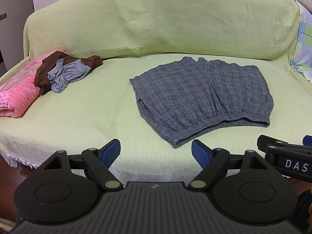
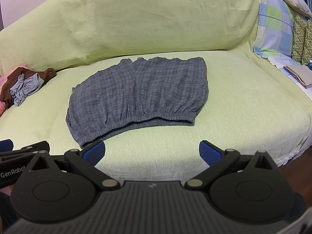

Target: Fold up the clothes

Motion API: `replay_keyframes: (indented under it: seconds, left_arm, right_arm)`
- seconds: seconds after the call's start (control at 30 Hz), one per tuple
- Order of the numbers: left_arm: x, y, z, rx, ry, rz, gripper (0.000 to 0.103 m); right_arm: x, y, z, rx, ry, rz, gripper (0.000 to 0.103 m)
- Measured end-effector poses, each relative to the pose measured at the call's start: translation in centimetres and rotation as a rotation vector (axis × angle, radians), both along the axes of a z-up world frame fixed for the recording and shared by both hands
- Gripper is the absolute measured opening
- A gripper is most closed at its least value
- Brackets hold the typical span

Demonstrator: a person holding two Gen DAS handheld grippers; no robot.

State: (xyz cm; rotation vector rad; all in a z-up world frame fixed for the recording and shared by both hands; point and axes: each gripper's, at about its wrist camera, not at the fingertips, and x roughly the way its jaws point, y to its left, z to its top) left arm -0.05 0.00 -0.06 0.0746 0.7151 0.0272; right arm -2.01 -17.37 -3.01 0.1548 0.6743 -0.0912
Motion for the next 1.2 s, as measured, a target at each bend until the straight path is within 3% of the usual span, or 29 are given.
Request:
replay_keyframes:
  seconds: [1.2]
  left_arm:
    - [-0.64,-0.49,0.49,0.008,-0.007,-0.001,0.082]
  right_arm:
    - [-0.67,0.43,0.74,-0.01,-0.01,0.009,0.101]
